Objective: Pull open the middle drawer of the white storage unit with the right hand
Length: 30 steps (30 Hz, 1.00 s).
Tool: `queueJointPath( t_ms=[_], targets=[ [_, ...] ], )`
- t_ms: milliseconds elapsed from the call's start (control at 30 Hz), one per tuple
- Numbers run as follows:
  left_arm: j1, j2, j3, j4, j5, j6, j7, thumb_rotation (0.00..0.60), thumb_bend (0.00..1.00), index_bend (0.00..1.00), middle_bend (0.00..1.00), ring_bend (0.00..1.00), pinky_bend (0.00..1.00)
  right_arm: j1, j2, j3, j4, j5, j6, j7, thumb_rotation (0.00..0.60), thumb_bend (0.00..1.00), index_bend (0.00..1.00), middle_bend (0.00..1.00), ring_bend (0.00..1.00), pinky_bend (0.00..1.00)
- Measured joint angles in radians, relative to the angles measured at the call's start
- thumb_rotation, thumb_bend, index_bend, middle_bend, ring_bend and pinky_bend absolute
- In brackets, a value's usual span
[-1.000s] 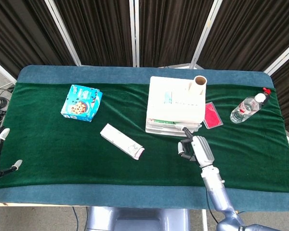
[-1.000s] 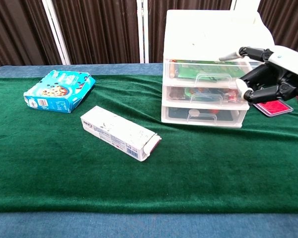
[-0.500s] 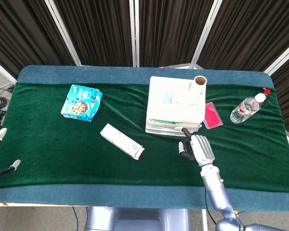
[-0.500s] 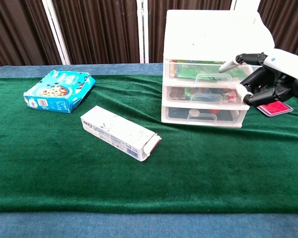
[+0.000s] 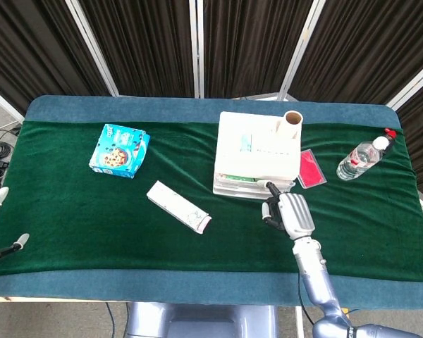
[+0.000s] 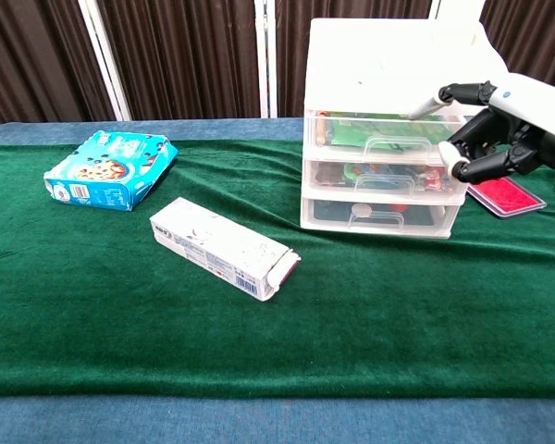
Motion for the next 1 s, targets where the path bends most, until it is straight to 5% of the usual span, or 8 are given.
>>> queueJointPath(
  t_ms=[1000],
  targets=[
    [-0.001,0.004,0.003,-0.004,0.002,-0.006,-0.005,0.6,0.19,0.0,0.0,0.0,0.0,0.03,-0.045,-0.008,0.032,0.01,0.091,-0.203,0.6,0.53,0.27,0.81,0.79,0.57]
  ],
)
